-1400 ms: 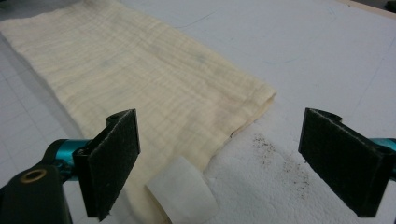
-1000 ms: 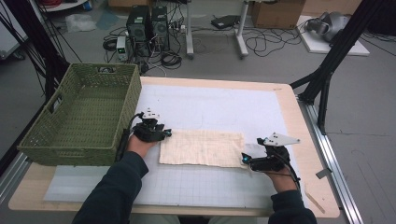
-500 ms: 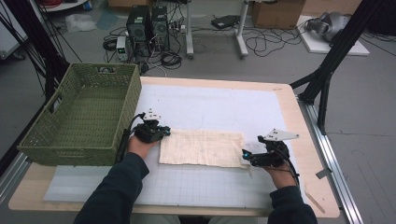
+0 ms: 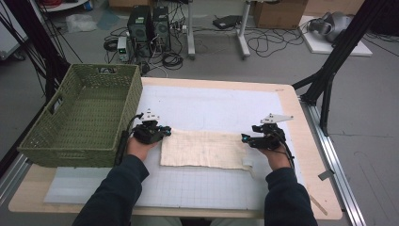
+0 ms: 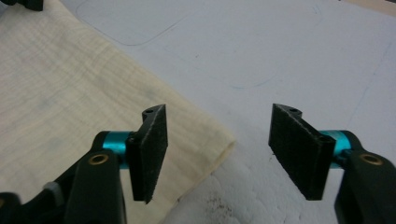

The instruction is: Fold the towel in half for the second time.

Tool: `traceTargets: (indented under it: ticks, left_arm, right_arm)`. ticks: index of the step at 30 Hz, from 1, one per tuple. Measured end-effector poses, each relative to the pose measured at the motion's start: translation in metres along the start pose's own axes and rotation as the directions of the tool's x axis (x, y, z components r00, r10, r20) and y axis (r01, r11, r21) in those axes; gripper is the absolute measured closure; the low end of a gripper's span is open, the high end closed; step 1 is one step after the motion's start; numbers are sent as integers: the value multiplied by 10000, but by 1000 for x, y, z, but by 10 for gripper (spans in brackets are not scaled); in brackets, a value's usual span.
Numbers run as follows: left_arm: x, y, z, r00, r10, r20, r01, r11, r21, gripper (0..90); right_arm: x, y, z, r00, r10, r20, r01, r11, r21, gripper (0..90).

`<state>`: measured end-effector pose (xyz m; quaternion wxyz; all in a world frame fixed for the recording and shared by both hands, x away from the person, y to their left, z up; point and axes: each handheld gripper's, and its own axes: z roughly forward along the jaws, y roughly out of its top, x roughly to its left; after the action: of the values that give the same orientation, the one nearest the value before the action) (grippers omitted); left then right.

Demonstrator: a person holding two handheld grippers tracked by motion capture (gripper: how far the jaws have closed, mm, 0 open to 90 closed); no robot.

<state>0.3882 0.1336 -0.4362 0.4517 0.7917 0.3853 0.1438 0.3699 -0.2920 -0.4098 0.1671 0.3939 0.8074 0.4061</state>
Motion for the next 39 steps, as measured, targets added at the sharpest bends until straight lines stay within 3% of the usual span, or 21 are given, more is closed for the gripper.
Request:
traceTargets:
  ticks: [5,12,14,17,21,25,30,33,39]
  left_arm:
    - [0,0,0,9999,-112,70,112,9999,-117,833]
    - [0,-3,-1,9998,-169,54,170,9998,-113,833]
    - [-1,-4,-1,9998,-194,53,194,9998,-97,834]
    - [-1,-7,-1,9996,-264,121,266,9996,-101,836]
    - [-2,-5,-3,9988,-401,270,412,9983,-416,837]
    - [-6,-1,-4,9971,-641,401,677,9932,-943,840]
    - [-8,1,-4,9970,-666,403,720,9857,-1526,840]
    - [-9,1,-7,9975,-465,529,535,9887,-1401,839]
    - [-16,-3,-20,9969,-393,684,501,9851,-1648,839]
  right_arm:
    - [2,9,15,9985,-550,-74,554,9967,602,533]
    - [-1,4,40,9982,-567,-196,586,9914,1167,555]
    - [-2,1,46,9969,-641,-446,703,9853,1554,651]
    - [-2,1,44,9946,-746,-726,855,9834,1602,849]
    - [-3,0,40,9941,-849,-676,953,9809,1694,869]
    - [-6,2,29,9946,-1042,31,1029,9860,1315,870]
    - [-6,7,17,9865,-1374,890,1323,9894,604,869]
    - [-2,7,12,9807,-1698,973,1686,9855,206,867]
    - [8,-7,0,9796,-1907,641,1932,9805,-360,866]
